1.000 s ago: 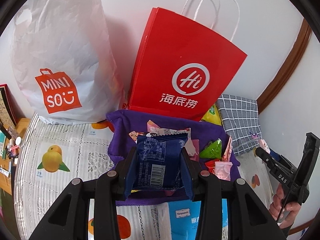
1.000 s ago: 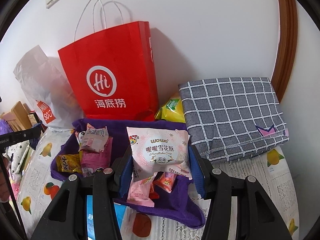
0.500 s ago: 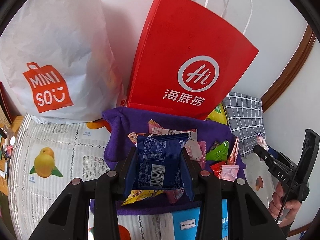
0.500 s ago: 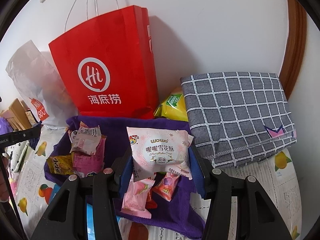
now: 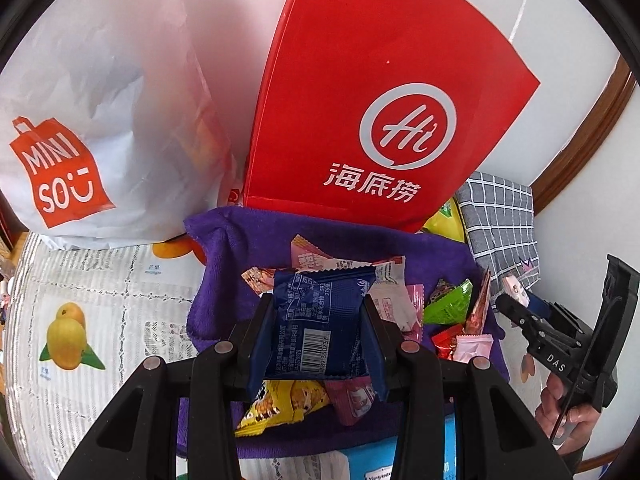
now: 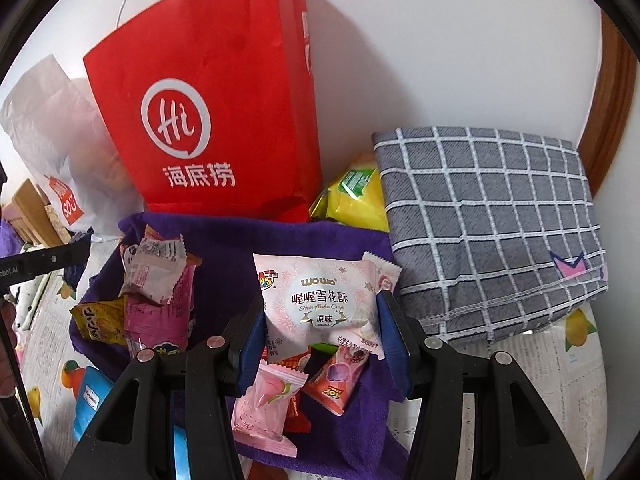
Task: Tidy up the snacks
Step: 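Lower the pink packet and dark blue packet onto the towel, open both grippers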
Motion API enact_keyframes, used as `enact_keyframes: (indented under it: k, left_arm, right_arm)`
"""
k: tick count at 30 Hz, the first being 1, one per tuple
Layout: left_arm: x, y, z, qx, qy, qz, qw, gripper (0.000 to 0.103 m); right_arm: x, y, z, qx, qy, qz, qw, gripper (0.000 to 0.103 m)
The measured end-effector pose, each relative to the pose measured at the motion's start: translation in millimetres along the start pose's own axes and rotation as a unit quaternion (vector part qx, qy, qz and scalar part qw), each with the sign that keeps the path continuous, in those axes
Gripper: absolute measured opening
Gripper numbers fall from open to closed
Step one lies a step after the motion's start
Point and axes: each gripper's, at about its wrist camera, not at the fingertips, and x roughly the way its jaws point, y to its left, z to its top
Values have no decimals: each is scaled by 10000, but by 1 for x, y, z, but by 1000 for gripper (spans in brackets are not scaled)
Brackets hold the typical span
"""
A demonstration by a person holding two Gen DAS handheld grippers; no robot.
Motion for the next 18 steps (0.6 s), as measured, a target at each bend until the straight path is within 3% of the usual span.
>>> enact_keyframes:
  k: [18]
  left_arm:
    - [34, -1, -3, 28, 317, -41, 9995, 39]
  right_arm:
    - [28, 8, -7, -152, 295, 64, 9994, 52]
